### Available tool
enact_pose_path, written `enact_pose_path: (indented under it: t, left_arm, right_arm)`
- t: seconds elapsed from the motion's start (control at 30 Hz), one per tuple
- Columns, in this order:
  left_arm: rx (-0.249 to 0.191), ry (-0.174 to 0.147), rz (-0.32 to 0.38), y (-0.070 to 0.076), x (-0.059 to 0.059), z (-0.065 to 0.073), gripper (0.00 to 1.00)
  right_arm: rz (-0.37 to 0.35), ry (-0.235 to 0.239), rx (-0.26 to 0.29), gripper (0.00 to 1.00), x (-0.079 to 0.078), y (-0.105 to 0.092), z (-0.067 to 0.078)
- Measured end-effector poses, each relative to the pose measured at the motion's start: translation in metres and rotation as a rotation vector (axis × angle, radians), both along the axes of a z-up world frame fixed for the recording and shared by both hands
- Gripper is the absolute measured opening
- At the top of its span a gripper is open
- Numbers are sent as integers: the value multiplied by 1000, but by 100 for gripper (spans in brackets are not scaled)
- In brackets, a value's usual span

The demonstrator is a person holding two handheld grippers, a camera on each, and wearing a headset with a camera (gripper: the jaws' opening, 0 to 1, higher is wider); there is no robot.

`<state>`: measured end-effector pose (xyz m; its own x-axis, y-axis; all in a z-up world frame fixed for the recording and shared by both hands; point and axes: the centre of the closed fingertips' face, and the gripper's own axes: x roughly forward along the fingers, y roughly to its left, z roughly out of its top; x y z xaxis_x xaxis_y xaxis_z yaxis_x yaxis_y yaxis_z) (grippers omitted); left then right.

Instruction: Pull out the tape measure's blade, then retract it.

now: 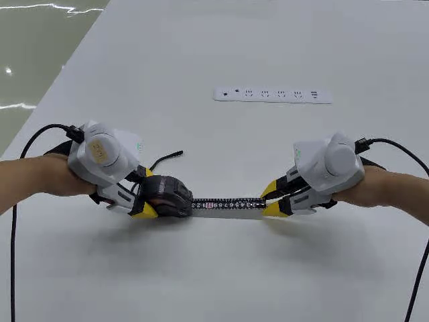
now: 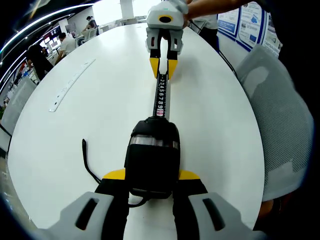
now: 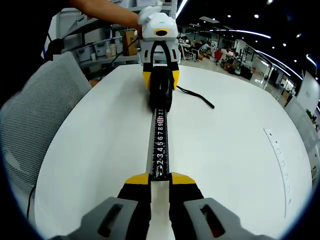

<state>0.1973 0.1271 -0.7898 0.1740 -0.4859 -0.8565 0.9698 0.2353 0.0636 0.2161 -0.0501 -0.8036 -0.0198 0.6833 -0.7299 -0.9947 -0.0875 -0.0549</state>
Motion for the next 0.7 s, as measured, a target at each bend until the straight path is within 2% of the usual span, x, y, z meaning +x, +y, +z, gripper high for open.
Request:
enact_pose_path:
  t: [0.2,0.4,0.7]
  left_arm:
    - [1,0,0,7,5,-6,28]
    - [1,0,2,3,2,-2,28]
    - [2,1,3,4,3,-3,28]
  right_arm:
    - [-1,-2,-3,11,0,-3,1]
    - [-2,-3,-3,11,0,-6,1]
    - [-6,-4,-3,11,2,-9,0]
